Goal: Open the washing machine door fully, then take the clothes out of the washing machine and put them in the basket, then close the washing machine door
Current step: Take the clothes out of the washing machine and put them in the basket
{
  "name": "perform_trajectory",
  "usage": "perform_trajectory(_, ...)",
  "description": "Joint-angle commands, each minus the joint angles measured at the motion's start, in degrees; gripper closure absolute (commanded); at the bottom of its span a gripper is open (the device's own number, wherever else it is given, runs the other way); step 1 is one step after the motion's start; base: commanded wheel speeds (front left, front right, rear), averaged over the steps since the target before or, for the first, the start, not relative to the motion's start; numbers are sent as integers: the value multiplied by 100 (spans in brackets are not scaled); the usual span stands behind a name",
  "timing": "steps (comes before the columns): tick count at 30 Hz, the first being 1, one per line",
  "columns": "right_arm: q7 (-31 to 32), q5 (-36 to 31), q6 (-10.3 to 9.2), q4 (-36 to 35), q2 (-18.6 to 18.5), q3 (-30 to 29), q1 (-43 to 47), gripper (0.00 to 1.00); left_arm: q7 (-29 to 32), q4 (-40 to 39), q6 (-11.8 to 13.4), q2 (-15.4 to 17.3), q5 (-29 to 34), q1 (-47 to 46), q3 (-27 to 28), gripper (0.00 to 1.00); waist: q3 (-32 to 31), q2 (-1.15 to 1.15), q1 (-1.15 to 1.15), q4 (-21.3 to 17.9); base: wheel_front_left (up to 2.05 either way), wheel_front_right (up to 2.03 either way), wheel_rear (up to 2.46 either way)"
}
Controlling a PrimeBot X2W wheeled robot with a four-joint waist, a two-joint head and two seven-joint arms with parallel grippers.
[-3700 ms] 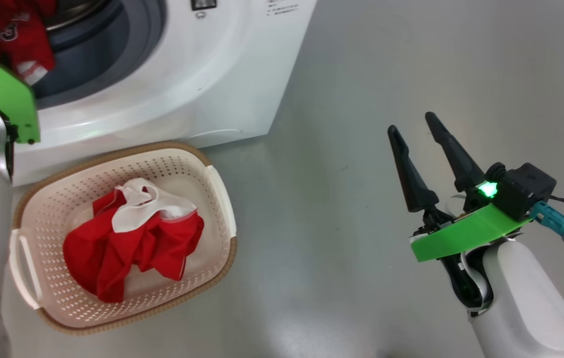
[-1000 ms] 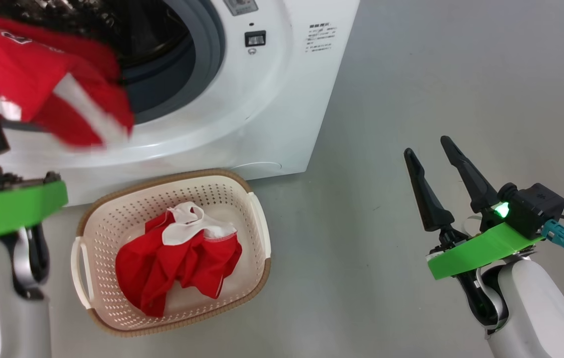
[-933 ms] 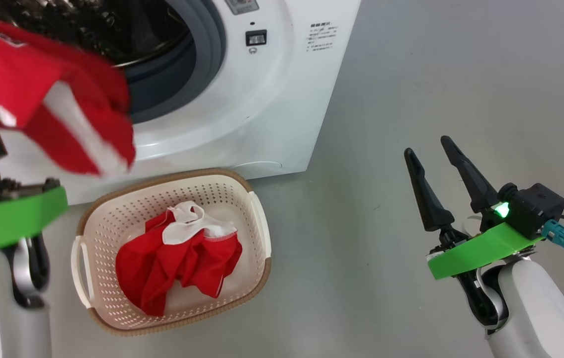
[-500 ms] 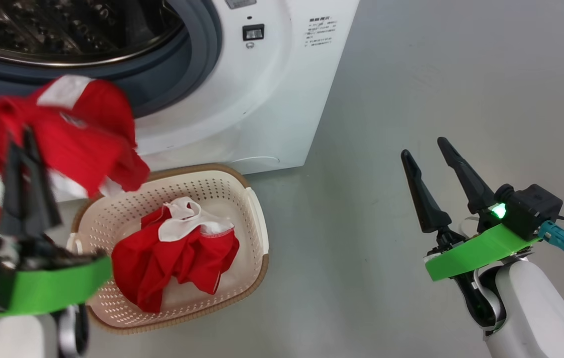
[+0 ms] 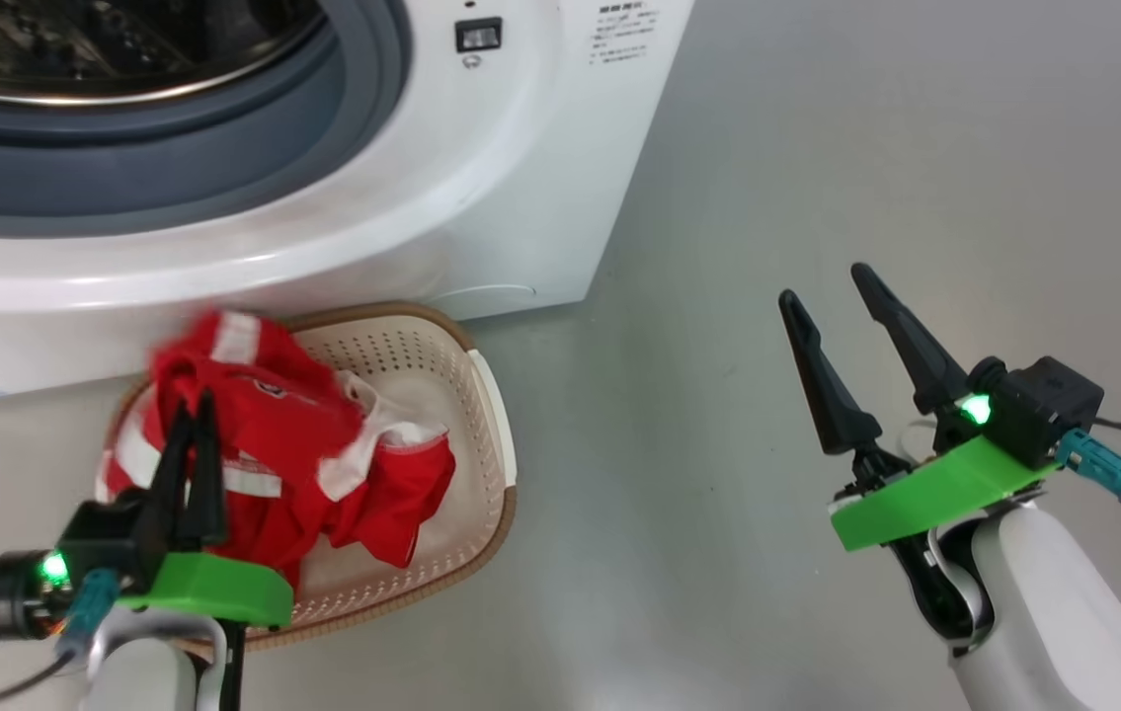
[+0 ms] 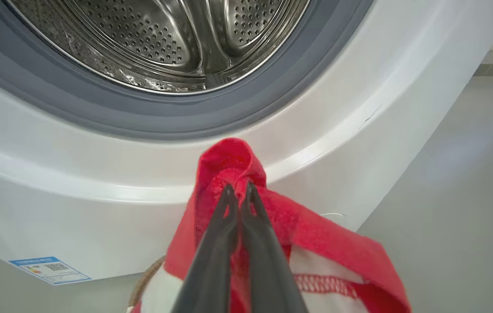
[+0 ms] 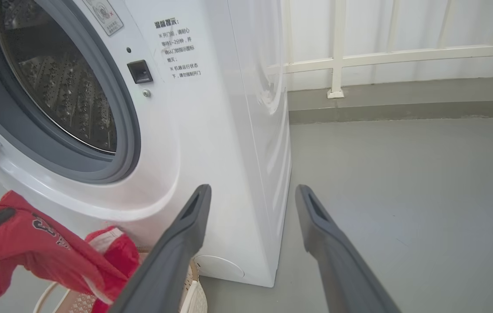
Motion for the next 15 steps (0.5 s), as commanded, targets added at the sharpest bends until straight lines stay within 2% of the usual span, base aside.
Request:
perform_trajectory(1,-69,21,9,-159,37,146,-90,0,-30,126,-80,92,71,-208,178,100,92,0,0,-70,0,0,0)
perform_trajectory(10,-69,14,9,-206,108,214,-207,0,-30,1923,-267,131,257,-873,96,100,424,0,0,-264,0,0,0)
perform_trajectory(15,-69,11,9,-247,187,266,-360,0,-30,3210,-340,228,287,-1497,100,100,764,0,0,-401,0,0,0)
